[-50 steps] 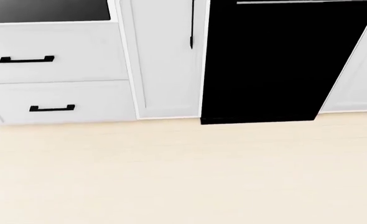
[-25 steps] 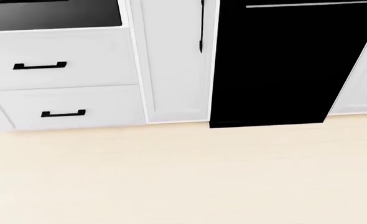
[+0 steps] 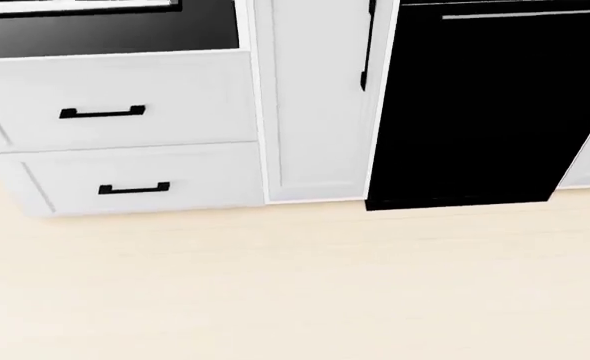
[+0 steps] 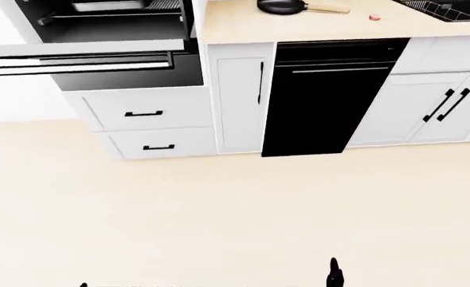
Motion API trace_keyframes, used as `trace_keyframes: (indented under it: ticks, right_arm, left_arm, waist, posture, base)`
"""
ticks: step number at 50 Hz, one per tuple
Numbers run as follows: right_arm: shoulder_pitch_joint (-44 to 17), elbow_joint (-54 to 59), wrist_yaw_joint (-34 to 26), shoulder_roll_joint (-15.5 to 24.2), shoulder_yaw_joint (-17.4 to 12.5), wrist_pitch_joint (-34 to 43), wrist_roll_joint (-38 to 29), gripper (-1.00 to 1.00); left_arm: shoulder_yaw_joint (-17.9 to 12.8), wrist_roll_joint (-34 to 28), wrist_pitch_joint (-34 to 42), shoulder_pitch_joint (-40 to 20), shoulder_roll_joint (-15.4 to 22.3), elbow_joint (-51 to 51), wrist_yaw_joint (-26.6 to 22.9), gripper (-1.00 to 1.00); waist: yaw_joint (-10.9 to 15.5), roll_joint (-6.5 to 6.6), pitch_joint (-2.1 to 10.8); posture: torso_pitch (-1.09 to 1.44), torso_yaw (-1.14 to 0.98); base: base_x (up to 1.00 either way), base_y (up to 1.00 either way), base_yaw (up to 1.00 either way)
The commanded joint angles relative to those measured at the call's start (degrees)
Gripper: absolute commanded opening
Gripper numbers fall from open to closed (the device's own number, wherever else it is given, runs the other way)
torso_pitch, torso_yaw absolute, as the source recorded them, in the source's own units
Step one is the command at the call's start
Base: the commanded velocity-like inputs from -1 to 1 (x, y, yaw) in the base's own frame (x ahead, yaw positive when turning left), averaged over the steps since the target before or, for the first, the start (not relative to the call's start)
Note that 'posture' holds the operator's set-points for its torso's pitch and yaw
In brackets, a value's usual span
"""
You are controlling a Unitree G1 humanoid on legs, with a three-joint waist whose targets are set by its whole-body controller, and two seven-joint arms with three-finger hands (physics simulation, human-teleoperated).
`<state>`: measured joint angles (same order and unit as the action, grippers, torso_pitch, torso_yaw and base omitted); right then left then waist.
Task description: Close the oven door.
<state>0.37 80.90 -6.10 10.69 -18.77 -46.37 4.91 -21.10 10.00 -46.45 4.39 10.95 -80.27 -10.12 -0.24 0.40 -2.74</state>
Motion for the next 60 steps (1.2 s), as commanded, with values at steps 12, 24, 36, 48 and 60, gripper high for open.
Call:
trace_keyframes:
  ticks: [12, 24, 36, 48, 60]
  right_arm:
    - [-0.5, -1.3, 0.6, 0.9, -0.2, -1.8, 0.2, 1.00]
    - [-0.3, -1.3, 0.7, 0.7, -0.1, -1.9, -0.1, 1.00]
    - [-0.4, -1.3, 0.8, 0.7, -0.2, -1.8, -0.3, 1.00]
    - [-0.6, -1.3, 0.8, 0.7, -0.1, -1.8, -0.3, 1.00]
    - [-0.4, -1.3, 0.7, 0.6, -0.1, -1.8, -0.4, 1.00]
  left_arm:
    - [-0.1, -0.2, -0.8, 0.0, 0.1, 0.4, -0.5, 1.00]
    - [0.0, -0.2, -0.8, 0.0, 0.0, 0.4, -0.5, 1.00]
    - [-0.1, 0.0, -0.7, -0.2, 0.1, 0.4, -0.6, 1.00]
    - [0.0, 0.1, -0.8, -0.3, 0.1, 0.4, -0.6, 1.00]
    - [0.0, 0.3, -0.8, -0.1, 0.1, 0.4, -0.7, 1.00]
  waist:
    - [-1.0, -4.25, 1.22]
    - [0.7, 2.90, 0.85]
    - [-0.2, -5.09, 0.65]
    - [-0.7, 1.32, 0.71]
    - [0.1, -0.78, 0.39]
  posture:
    - [0.00, 0.00]
    - [0.00, 0.00]
    - [0.00, 0.00]
    - [0.00, 0.00]
    - [0.00, 0.00]
  base:
    - [0.00, 0.38, 0.00]
    - [0.00, 0.38, 0.00]
    - [0.00, 0.38, 0.00]
    - [0.00, 0.38, 0.00]
    - [0.00, 0.38, 0.00]
